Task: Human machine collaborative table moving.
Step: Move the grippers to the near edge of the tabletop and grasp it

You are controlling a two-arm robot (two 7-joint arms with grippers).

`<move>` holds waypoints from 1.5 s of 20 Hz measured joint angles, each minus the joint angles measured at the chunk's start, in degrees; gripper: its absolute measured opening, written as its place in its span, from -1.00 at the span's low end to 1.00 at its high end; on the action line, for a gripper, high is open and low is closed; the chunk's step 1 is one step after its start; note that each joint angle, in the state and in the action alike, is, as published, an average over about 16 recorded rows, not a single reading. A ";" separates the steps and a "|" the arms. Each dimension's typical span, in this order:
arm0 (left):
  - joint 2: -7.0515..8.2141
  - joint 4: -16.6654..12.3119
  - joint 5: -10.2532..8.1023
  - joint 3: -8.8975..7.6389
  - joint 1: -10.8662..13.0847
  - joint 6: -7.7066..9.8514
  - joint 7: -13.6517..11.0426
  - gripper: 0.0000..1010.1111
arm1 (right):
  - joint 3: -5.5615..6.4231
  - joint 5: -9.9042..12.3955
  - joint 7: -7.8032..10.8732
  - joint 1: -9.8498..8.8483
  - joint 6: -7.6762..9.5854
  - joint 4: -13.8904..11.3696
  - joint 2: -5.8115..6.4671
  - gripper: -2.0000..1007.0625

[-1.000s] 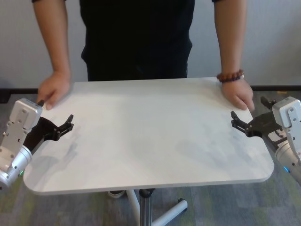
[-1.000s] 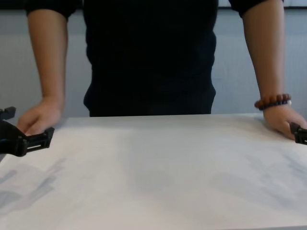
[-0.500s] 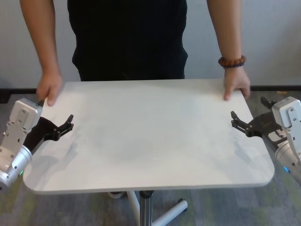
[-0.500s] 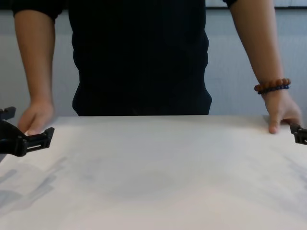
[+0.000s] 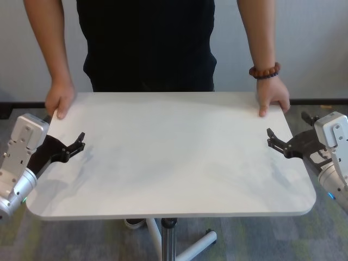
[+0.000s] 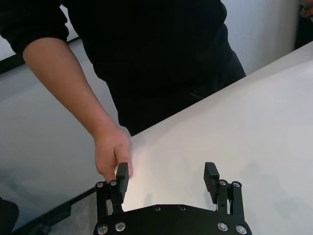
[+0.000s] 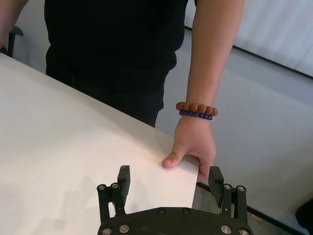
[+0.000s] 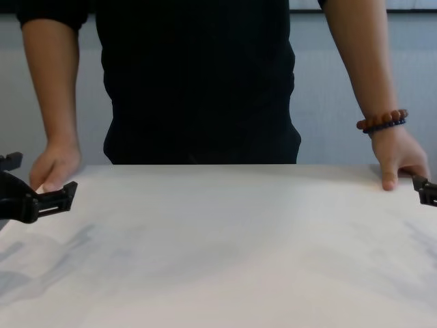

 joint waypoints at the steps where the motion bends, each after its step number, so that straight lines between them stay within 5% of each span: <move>1: 0.00 0.00 0.00 0.00 0.00 0.00 0.00 0.97 | 0.00 0.00 0.00 0.00 0.00 0.00 0.00 0.99; 30: 0.00 0.00 0.00 0.00 0.00 0.00 0.00 0.97 | 0.00 0.00 0.00 0.00 0.00 0.00 0.00 0.99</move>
